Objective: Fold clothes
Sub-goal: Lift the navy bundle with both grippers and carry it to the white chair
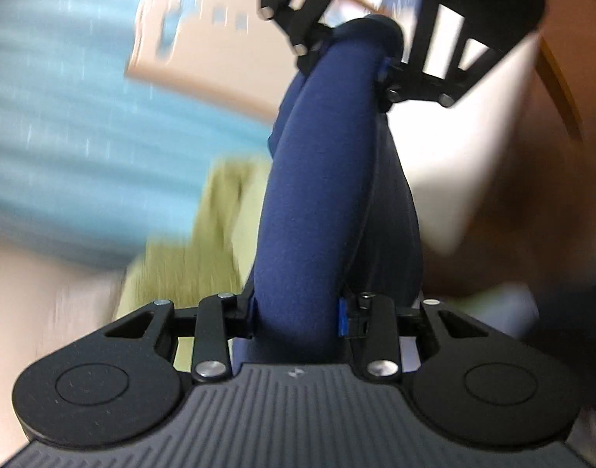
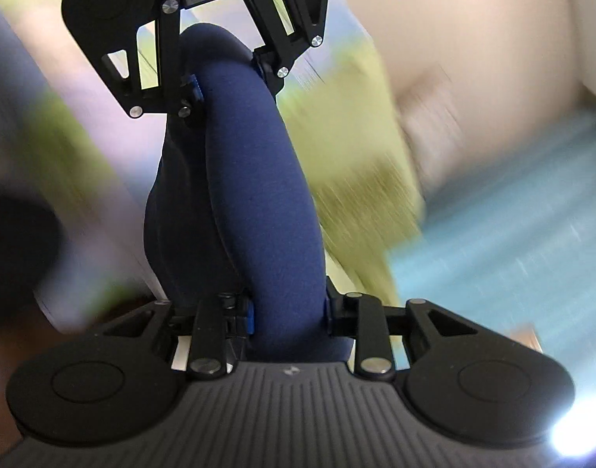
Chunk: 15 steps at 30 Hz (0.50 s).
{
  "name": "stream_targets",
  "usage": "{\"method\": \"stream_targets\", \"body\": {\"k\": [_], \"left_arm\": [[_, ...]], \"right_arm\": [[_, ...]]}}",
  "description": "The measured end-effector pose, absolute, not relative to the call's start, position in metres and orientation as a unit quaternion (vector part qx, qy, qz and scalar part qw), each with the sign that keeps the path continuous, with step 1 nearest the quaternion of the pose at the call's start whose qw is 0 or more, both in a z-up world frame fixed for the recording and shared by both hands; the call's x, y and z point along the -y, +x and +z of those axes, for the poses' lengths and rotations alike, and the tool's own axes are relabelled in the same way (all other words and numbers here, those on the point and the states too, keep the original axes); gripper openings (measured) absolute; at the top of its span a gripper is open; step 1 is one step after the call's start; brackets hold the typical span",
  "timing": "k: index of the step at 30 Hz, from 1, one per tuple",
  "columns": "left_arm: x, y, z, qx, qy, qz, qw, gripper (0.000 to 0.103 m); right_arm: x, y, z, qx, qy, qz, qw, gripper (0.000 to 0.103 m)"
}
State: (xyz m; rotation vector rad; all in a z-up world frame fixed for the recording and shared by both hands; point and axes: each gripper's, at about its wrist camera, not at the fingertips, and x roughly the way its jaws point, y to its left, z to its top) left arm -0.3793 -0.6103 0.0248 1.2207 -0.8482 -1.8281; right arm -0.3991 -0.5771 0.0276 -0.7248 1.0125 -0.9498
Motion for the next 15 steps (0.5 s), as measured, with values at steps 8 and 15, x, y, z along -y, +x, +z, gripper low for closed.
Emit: {"method": "stream_targets", "body": {"k": [8, 15], "left_arm": [[0.65, -0.503, -0.101, 0.331, 0.487, -0.767, 0.256, 0.042], [0.617, -0.481, -0.136, 0.322, 0.499, -0.77, 0.233, 0.042]], "right_arm": [[0.622, -0.537, -0.071, -0.534, -0.233, -0.526, 0.619, 0.026], [0.589, -0.525, -0.129, -0.548, -0.146, -0.513, 0.644, 0.028]]}}
